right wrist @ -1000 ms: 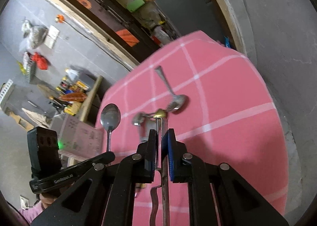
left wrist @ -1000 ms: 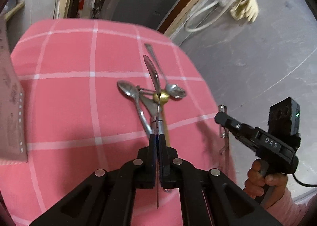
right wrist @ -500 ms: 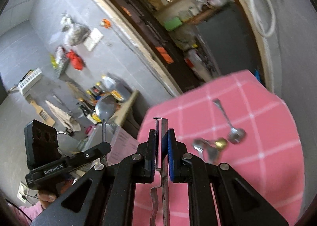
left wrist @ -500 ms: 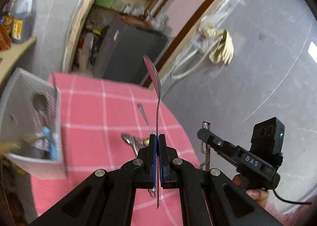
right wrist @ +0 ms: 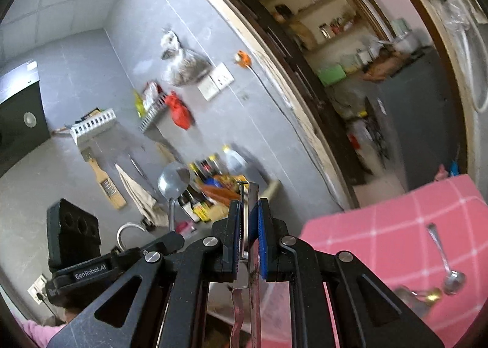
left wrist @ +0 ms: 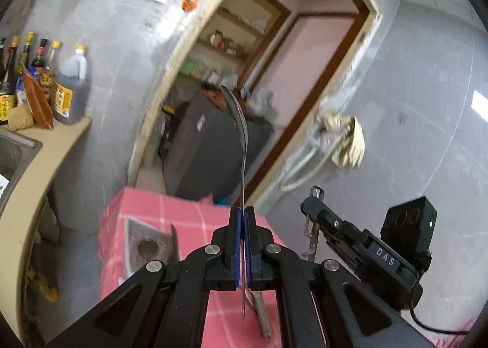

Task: Organize utensils
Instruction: 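Lift the spoon with the left tool while the right tool drops the peeler into the holder, then lower the spoon into the white holder and open the left tool, then move both tools back over the remaining spoons on the table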

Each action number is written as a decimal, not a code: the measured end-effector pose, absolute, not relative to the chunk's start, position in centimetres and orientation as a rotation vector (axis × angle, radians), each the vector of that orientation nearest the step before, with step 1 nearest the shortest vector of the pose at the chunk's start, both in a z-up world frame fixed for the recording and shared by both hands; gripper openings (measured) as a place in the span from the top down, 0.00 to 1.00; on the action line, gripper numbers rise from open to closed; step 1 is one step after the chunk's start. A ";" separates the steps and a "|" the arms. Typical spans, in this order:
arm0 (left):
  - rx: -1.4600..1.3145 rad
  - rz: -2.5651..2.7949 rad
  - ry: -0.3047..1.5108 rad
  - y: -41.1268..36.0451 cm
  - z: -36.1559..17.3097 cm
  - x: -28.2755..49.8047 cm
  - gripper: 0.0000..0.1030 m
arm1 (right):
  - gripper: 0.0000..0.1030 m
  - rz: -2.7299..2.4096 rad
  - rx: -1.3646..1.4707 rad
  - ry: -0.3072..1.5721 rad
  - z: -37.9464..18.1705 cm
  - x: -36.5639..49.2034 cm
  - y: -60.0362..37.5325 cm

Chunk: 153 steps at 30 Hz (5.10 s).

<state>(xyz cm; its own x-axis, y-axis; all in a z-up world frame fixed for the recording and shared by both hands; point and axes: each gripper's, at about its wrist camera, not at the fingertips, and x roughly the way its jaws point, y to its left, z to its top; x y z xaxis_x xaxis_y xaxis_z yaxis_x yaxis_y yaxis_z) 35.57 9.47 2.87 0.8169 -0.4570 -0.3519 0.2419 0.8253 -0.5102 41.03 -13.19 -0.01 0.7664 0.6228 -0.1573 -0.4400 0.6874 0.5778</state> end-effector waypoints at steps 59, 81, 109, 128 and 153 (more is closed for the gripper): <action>-0.348 -0.325 0.354 13.4 -5.9 37.5 0.97 | 0.90 0.667 0.429 0.335 -8.5 44.3 -6.5; -0.334 -0.301 0.353 12.8 -5.8 37.7 0.97 | 0.90 0.655 0.440 0.336 -8.8 42.9 -8.1; -0.353 -0.337 0.792 12.5 -1.2 36.3 0.97 | 0.90 0.654 0.450 0.432 -6.8 41.9 -10.0; -0.361 -0.271 0.837 11.5 -2.1 37.4 0.96 | 0.90 0.653 0.404 0.446 -6.4 40.2 -10.3; -0.346 -0.224 0.554 8.3 0.2 33.9 0.48 | 0.54 0.435 0.320 0.345 -2.6 36.4 -17.4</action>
